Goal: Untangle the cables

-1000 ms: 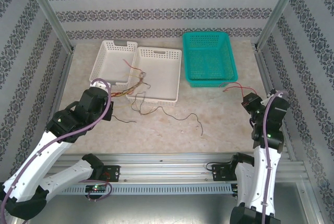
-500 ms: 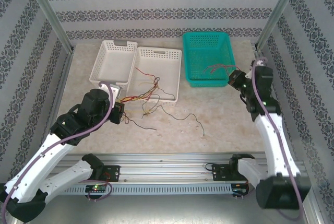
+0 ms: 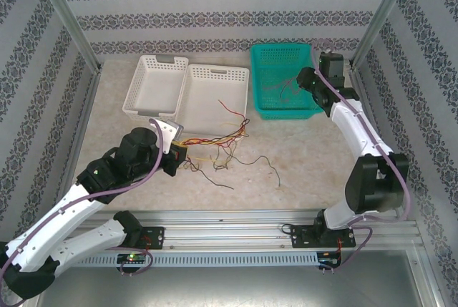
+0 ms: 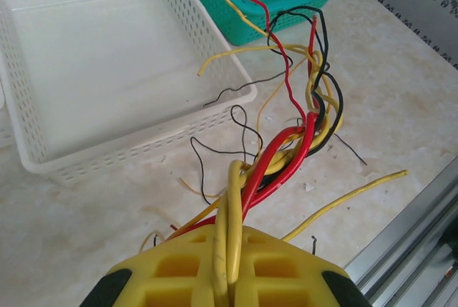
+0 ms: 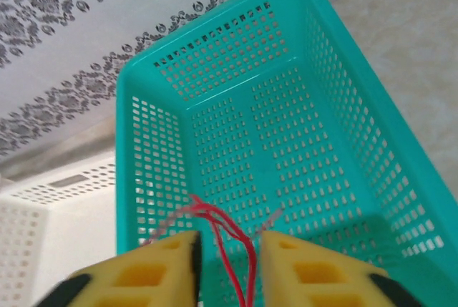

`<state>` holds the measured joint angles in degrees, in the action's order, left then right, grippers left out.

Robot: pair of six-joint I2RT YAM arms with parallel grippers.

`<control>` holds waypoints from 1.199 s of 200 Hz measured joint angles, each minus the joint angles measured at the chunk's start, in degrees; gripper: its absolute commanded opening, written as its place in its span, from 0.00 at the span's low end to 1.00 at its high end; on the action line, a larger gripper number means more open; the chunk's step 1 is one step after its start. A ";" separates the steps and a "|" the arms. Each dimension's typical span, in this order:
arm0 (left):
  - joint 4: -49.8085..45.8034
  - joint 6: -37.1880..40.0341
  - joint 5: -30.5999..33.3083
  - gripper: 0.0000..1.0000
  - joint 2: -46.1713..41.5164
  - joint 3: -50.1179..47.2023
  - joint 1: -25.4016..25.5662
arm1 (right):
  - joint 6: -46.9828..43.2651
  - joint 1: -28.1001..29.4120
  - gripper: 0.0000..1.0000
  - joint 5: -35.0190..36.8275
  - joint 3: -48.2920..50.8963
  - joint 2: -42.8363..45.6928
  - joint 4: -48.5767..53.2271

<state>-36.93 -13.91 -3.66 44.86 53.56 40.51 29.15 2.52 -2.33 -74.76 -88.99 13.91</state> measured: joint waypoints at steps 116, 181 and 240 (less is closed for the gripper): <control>1.64 0.85 -0.59 0.00 0.52 -1.07 0.04 | 1.16 14.29 0.52 -14.27 17.68 19.15 -5.40; 1.88 0.85 0.22 0.00 0.17 -1.38 0.04 | 7.30 27.87 0.51 -17.44 36.61 32.00 -13.03; 2.62 -0.07 0.66 0.00 -0.26 -1.46 0.04 | 14.78 38.95 0.53 -14.19 46.47 29.38 -28.94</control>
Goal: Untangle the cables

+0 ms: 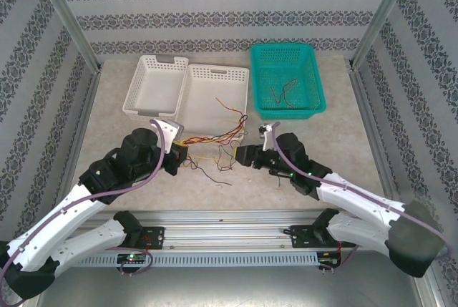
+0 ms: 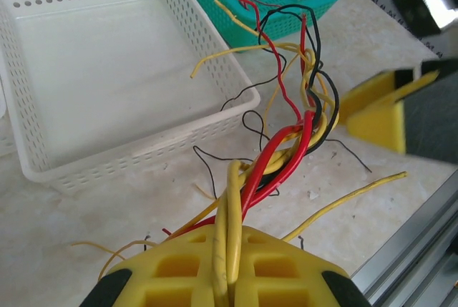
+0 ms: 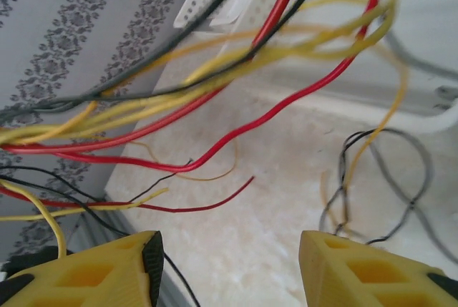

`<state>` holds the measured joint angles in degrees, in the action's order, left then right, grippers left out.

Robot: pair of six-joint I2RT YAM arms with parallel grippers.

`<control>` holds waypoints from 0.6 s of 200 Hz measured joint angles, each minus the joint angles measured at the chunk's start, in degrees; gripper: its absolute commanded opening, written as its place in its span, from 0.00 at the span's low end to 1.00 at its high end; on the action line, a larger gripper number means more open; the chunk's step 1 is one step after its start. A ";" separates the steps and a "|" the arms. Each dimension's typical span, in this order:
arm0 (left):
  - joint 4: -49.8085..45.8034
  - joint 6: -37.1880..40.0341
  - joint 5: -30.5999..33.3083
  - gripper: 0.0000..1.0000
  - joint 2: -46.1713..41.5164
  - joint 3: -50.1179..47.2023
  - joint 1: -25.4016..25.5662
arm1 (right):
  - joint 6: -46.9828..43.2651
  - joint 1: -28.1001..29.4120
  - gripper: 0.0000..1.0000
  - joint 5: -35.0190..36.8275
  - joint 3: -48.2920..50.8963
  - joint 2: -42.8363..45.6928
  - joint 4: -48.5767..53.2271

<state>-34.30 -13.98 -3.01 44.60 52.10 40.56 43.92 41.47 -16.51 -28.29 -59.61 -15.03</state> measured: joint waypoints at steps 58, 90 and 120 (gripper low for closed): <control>4.81 -5.11 -3.74 0.00 -3.06 -2.49 0.00 | 5.27 2.21 0.55 6.73 4.42 -3.76 -17.16; 8.17 -8.55 -5.60 0.00 -4.63 -5.68 0.00 | 5.38 3.39 0.56 9.66 5.57 -3.04 -24.55; 10.01 -11.04 -6.95 0.00 -4.81 -7.76 0.33 | 5.49 4.20 0.56 10.64 5.97 -5.01 -32.87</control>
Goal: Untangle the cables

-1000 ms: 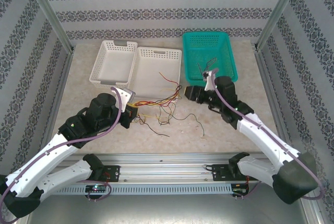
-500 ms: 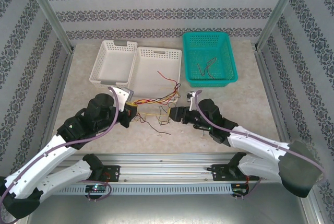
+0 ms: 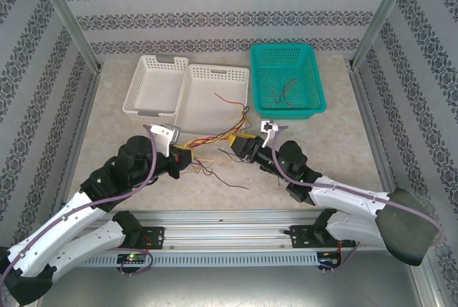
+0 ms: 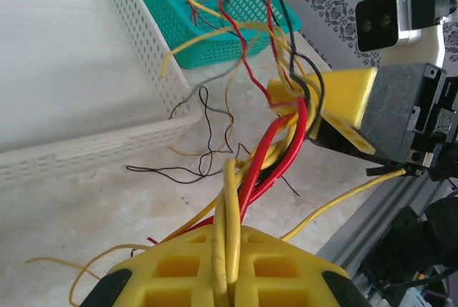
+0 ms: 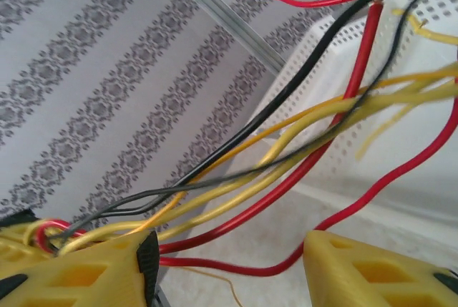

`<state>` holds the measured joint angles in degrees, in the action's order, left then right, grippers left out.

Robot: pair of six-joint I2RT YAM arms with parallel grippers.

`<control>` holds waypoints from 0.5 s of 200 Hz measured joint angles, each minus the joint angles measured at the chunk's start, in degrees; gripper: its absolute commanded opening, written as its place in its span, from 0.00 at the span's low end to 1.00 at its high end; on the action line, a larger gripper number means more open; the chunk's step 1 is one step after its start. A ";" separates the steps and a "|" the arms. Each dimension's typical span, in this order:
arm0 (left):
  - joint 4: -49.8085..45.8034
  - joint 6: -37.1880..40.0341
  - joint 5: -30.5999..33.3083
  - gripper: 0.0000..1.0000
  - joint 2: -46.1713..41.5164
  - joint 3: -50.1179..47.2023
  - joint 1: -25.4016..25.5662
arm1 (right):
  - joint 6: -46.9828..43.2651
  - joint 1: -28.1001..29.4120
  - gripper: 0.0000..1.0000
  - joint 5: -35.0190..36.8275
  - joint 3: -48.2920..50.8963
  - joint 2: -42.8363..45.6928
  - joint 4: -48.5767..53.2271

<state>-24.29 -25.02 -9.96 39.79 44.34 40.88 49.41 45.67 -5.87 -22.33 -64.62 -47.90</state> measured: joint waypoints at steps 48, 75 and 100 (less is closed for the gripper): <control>2.78 -2.51 -0.98 0.00 -1.40 -1.07 0.35 | 0.42 1.49 0.55 1.14 0.85 -4.46 -7.10; 3.76 -3.37 -0.68 0.00 -2.38 -1.75 0.37 | 1.77 2.51 0.55 1.16 0.87 -7.48 -9.31; 4.35 -4.11 0.24 0.00 -3.87 -2.14 0.37 | 2.34 2.89 0.56 2.25 2.19 -6.64 -10.84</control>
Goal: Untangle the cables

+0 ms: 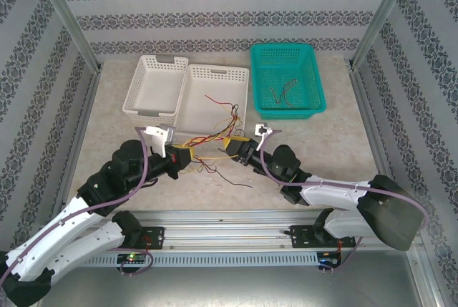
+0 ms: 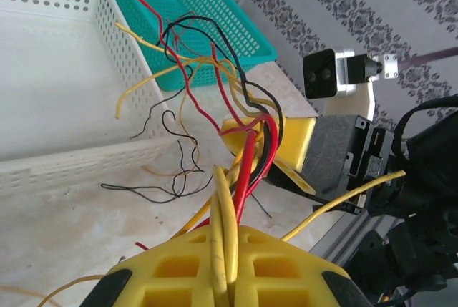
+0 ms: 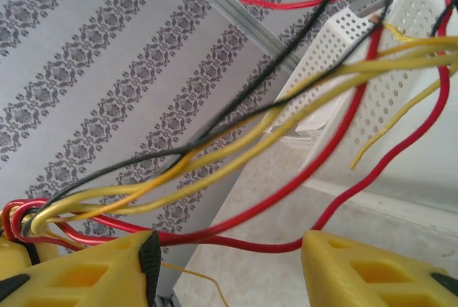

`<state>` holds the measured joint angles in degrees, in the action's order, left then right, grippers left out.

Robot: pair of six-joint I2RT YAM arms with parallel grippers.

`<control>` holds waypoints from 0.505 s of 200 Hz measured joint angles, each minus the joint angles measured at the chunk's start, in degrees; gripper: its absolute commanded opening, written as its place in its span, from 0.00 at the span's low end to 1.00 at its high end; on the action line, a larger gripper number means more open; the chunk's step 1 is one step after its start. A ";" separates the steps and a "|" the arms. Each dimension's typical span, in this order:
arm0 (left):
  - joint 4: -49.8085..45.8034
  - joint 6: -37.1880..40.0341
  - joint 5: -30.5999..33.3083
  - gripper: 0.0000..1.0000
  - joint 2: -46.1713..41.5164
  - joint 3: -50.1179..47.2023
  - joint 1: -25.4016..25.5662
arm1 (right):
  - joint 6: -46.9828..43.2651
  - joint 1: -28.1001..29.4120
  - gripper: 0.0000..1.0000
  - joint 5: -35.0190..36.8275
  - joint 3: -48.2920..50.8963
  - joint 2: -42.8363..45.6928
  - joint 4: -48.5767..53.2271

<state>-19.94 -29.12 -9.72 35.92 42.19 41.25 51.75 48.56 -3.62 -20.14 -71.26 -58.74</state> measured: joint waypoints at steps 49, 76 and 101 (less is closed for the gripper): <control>2.95 -1.75 0.94 0.00 -0.90 -1.38 0.00 | 0.24 0.09 0.57 2.34 3.08 5.68 -0.39; 4.48 -3.13 0.90 0.00 -0.90 -2.78 0.00 | 0.48 0.09 0.57 2.86 3.08 5.18 -1.62; 5.75 -4.17 0.85 0.00 -0.92 -3.58 0.00 | 1.11 0.09 0.57 2.86 3.04 2.21 -3.69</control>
<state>-14.20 -33.30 -8.86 35.00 38.61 41.25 52.86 48.64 -0.75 -17.10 -69.06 -62.43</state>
